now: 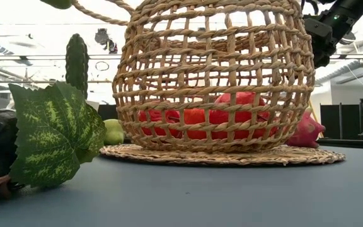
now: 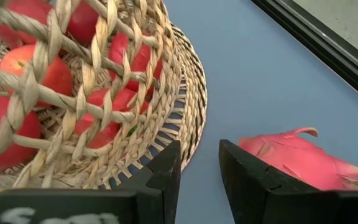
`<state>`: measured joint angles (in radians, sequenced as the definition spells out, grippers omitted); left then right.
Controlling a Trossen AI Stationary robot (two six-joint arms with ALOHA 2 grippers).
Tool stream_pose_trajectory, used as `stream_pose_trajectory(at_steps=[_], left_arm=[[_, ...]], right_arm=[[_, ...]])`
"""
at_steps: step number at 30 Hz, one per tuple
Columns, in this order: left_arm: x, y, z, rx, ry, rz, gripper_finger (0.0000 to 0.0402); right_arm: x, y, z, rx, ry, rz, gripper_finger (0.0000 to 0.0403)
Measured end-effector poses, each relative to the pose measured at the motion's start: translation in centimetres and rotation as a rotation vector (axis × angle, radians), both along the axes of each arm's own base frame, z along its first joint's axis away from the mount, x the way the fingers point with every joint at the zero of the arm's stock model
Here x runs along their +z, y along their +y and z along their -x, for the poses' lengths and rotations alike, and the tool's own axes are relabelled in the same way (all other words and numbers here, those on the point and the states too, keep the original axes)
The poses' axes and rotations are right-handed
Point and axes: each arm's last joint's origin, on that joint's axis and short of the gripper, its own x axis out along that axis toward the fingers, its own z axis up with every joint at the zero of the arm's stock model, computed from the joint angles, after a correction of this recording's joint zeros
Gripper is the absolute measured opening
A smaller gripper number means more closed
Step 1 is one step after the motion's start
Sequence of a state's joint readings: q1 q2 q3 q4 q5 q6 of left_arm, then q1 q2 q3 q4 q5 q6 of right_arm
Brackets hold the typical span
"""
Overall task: Build produce basket
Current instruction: Put the bottom light green pear into the brown basket
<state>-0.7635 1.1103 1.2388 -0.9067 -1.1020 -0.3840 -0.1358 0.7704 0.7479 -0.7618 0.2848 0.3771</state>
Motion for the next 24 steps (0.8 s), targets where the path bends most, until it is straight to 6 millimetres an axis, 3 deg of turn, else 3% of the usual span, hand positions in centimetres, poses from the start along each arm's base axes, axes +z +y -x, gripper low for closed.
stream_pose_trajectory(at_steps=[8,15,24], left_arm=[[0.5,0.0,0.5,0.107,-0.111,-0.045,0.0003],[-0.3,-0.9,-0.5,0.098,-0.179,-0.001,0.0004],[-0.4,-1.1,-0.9,0.110,-0.182,-0.084,0.0005]], right_arm=[[0.4,-0.1,-0.4,0.028,-0.046,0.029,0.0102],[0.8,0.0,-0.8,0.079,-0.092,0.052,0.0099],[2.5,0.8,-0.5,0.203,-0.258,0.098,0.0022]])
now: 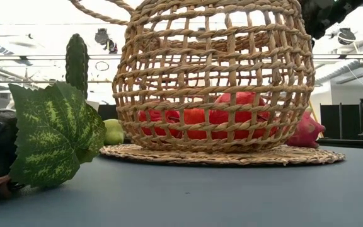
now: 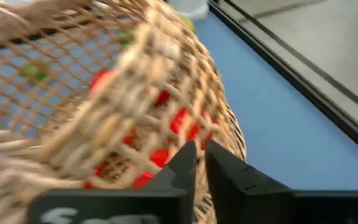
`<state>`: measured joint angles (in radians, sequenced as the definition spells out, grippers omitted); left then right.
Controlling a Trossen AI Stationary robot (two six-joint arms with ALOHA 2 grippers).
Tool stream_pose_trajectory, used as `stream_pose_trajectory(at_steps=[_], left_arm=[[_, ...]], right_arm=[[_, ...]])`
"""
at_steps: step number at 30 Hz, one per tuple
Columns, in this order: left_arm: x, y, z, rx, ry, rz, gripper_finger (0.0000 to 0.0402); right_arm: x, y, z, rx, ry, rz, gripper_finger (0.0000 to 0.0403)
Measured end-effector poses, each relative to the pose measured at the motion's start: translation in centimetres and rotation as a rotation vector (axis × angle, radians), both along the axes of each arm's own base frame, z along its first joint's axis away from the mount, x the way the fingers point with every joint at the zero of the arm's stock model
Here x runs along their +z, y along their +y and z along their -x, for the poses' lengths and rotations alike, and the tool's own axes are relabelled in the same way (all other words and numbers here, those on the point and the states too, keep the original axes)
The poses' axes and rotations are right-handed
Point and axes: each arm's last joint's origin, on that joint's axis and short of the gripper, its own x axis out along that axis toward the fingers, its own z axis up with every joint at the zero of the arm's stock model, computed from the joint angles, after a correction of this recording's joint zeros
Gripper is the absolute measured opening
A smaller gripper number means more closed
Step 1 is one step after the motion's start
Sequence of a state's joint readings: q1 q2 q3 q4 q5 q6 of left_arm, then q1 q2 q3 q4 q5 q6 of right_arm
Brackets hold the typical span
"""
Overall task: Build produce basket
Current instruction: Put the bottom light green pear into the brown basket
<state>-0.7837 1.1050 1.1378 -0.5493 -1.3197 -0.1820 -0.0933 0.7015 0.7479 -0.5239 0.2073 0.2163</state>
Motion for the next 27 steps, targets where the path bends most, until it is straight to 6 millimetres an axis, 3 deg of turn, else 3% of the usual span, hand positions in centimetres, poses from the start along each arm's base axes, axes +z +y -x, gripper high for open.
stream_pose_trajectory(at_steps=[7,18,27], left_arm=[[1.1,0.1,-0.9,-0.036,-0.029,0.011,0.0004],[4.6,0.4,-2.7,-0.371,-0.199,-0.017,0.0004],[3.3,1.0,-6.8,-0.402,-0.203,-0.056,0.0005]], right_arm=[[1.3,1.0,0.3,0.097,-0.117,0.062,0.0007],[1.8,1.3,0.7,0.120,-0.162,0.073,0.0001],[1.9,1.3,0.7,0.118,-0.173,0.070,0.0000]])
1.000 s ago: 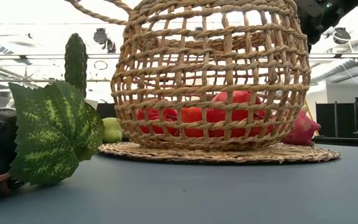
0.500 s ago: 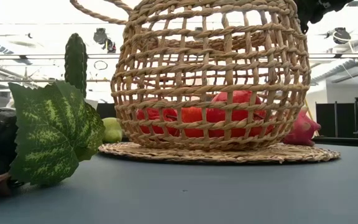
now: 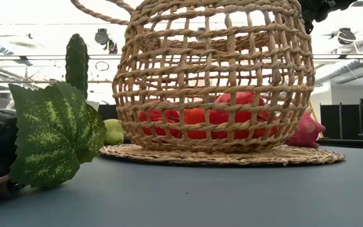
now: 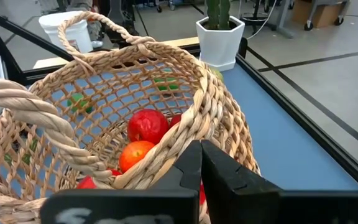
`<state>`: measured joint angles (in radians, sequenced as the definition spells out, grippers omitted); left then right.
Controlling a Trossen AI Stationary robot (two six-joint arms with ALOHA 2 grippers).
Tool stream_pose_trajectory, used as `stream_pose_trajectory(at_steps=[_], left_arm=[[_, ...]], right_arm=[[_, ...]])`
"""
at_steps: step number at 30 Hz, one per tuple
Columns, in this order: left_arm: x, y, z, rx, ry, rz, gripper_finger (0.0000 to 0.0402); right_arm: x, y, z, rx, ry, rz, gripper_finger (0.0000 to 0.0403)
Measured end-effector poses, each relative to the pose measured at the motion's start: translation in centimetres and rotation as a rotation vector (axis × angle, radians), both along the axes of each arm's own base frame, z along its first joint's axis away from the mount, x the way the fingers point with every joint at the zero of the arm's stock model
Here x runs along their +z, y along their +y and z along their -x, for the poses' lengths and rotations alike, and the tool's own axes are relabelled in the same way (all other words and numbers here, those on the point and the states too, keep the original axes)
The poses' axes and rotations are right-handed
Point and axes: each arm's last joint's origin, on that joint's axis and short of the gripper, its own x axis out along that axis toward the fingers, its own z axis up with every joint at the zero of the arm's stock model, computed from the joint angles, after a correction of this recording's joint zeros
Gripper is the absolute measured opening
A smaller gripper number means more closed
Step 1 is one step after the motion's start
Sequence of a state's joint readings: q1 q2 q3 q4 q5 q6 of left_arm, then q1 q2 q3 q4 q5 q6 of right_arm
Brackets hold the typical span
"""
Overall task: Build produce basket
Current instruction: Put the bottom light green pear into the brown basket
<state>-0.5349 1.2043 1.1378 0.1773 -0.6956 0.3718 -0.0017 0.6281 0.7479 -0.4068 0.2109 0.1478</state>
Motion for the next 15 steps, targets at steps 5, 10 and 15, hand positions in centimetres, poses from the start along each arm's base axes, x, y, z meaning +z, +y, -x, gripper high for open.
stream_pose_trajectory(at_steps=[5,10,15], left_arm=[[-0.9,0.0,-1.9,-0.033,0.003,-0.026,0.0004],[-1.0,0.4,-2.5,-0.051,-0.005,-0.053,0.0003],[-1.1,0.7,-2.6,-0.062,0.012,-0.132,0.0005]], right_arm=[[0.0,0.0,0.0,0.002,0.000,-0.001,0.0000],[0.0,0.0,0.0,0.003,0.001,0.001,0.0000],[0.0,0.0,0.0,0.004,0.002,0.004,0.0000]])
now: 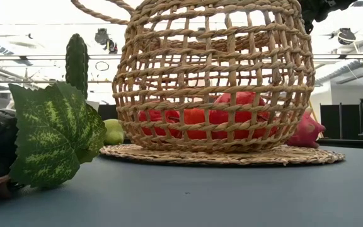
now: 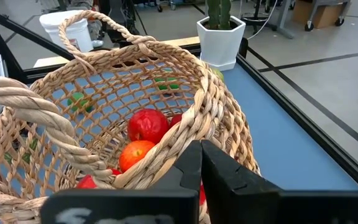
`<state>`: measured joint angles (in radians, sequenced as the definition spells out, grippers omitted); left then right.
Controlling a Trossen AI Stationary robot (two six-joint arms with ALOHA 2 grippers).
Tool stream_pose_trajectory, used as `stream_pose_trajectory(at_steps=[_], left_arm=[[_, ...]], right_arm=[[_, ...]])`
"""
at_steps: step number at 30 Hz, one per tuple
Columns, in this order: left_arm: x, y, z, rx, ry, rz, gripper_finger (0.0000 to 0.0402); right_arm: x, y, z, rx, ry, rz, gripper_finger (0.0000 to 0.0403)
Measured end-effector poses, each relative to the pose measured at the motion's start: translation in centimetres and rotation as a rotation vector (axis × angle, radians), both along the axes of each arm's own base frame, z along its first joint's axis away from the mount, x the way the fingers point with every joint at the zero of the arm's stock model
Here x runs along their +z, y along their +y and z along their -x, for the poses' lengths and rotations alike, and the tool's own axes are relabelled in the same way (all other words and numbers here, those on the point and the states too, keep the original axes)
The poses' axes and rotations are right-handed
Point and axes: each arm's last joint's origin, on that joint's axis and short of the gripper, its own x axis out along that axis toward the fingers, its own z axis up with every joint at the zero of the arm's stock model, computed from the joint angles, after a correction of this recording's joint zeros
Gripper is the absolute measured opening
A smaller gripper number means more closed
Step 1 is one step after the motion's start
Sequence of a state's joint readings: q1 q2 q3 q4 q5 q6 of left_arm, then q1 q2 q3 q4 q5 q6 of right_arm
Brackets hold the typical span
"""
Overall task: Build produce basket
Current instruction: Put the bottom light green pear into the brown basket
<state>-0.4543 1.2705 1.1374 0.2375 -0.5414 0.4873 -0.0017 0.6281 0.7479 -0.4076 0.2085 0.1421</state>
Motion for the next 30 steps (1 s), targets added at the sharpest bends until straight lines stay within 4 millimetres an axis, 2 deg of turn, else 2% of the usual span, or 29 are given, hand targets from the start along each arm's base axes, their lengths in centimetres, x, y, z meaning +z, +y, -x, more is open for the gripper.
stream_pose_trajectory(at_steps=[20,30], left_arm=[[-0.30,-0.06,-0.09,-0.011,0.062,-0.606,0.0005],[-0.28,0.39,-0.37,-0.065,0.041,-0.648,0.0003]], right_arm=[[0.00,0.00,0.00,0.001,0.000,0.001,0.0000],[0.07,0.00,-0.03,0.001,-0.008,0.001,0.0000]])
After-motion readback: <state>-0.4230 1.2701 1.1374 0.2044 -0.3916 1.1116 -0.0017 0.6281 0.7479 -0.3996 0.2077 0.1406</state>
